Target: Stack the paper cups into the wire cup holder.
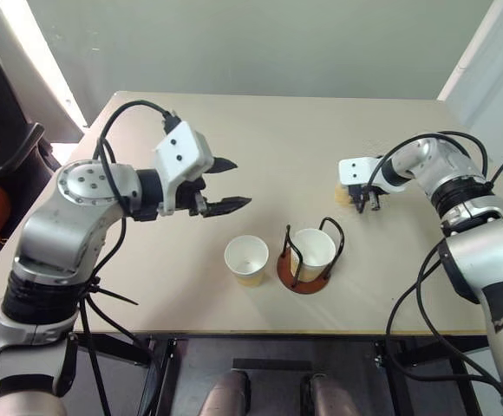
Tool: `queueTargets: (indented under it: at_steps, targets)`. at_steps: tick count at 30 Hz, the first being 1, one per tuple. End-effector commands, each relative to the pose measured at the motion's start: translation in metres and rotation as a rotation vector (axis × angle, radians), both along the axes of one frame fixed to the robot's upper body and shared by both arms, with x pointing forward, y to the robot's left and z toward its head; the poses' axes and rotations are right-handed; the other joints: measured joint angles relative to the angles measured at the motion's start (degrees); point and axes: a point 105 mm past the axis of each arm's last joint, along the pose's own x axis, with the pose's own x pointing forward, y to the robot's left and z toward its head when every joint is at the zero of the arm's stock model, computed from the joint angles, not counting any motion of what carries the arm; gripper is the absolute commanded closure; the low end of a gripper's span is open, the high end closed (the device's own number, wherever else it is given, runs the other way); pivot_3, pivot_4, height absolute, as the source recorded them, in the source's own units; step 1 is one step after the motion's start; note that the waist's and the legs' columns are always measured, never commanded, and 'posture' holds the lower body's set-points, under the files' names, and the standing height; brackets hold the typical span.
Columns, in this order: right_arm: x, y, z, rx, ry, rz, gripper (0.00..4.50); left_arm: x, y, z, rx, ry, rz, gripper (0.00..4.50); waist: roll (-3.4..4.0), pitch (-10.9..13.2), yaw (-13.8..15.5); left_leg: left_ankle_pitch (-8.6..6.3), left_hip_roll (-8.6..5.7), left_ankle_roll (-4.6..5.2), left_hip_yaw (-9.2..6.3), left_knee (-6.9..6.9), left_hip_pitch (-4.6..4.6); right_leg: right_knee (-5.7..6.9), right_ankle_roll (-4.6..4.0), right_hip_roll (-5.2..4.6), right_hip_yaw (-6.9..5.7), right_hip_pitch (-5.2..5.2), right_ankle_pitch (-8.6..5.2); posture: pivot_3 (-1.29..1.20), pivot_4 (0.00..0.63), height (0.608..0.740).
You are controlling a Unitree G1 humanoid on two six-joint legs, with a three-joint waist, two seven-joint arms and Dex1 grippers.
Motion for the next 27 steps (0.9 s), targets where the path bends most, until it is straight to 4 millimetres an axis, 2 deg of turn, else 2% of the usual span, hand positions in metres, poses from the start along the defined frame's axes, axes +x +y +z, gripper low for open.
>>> queueTargets:
  at_steps: [1,4,8,9,11,13,15,18,22,27]
  targets:
    - [0.002,0.003,0.022,0.024,-0.057,0.024,4.47,-0.008,0.003,0.012,0.015,-0.051,-0.019,0.94,0.00,0.0,0.0,-0.01,0.00,-0.01,-0.01,0.00,0.00,0.00,0.00,0.00,-0.01,0.00,0.00,0.00,0.150,0.740]
    - [-0.005,0.003,0.040,0.039,-0.055,0.085,4.47,-0.011,0.004,0.015,0.028,-0.048,-0.047,0.94,0.01,0.0,0.0,-0.04,0.00,-0.07,-0.04,-0.02,-0.02,0.00,-0.01,0.00,-0.06,0.00,-0.01,0.00,0.150,0.740]
    - [-0.035,0.011,0.093,0.108,-0.064,0.282,4.47,-0.025,0.012,0.019,0.046,-0.018,-0.119,0.94,0.07,0.0,0.1,-0.11,0.00,-0.19,-0.11,-0.03,-0.17,0.01,-0.02,0.00,-0.17,-0.01,-0.01,0.00,0.150,0.740]
    - [-0.042,0.014,0.101,0.128,-0.063,0.315,4.47,-0.027,0.014,0.020,0.047,-0.014,-0.129,0.94,0.09,0.1,0.0,-0.10,0.00,-0.19,-0.12,-0.07,-0.20,0.01,-0.02,0.02,-0.18,-0.02,-0.01,0.00,0.150,0.740]
    - [-0.074,0.036,0.136,0.238,-0.117,0.452,4.47,-0.031,0.021,0.022,0.046,0.007,-0.148,0.94,0.10,0.1,0.1,-0.09,0.01,-0.18,-0.13,-0.14,-0.18,0.00,-0.10,0.04,-0.21,0.00,-0.06,0.00,0.150,0.740]
    - [-0.113,0.058,0.150,0.318,-0.075,0.588,4.47,-0.036,0.026,0.021,0.056,0.035,-0.176,0.94,0.13,0.1,0.0,-0.07,0.04,-0.19,-0.16,-0.23,-0.23,-0.10,-0.20,0.09,-0.25,0.00,-0.12,0.00,0.150,0.740]
    - [-0.138,0.066,0.148,0.335,-0.011,0.655,4.47,-0.038,0.028,0.019,0.072,0.051,-0.193,0.94,0.05,0.0,-0.2,-0.06,0.11,-0.22,-0.16,-0.36,-0.15,-0.13,-0.37,0.18,-0.27,0.06,-0.28,0.00,0.150,0.740]
    - [-0.161,0.071,0.129,0.291,0.082,0.713,4.47,-0.039,0.029,0.016,0.092,0.071,-0.215,0.94,-0.09,0.0,-0.2,-0.08,0.30,-0.28,-0.24,-0.37,0.09,-0.22,-0.64,0.34,-0.28,0.34,-0.47,0.00,0.150,0.740]
    - [-0.160,0.066,0.104,0.168,0.108,0.713,4.47,-0.038,0.028,0.014,0.101,0.076,-0.236,0.94,-0.08,0.0,-0.2,0.01,0.35,-0.35,-0.30,-0.26,0.30,-0.14,-1.10,0.36,-0.27,0.39,-0.74,0.00,0.150,0.740]
    - [-0.161,0.063,0.092,0.079,0.117,0.722,4.47,-0.037,0.027,0.012,0.107,0.078,-0.240,0.94,-0.06,0.0,-0.4,0.09,0.46,0.19,-0.32,-0.50,0.64,0.15,-1.31,0.41,-0.28,0.44,-0.62,0.00,0.150,0.740]
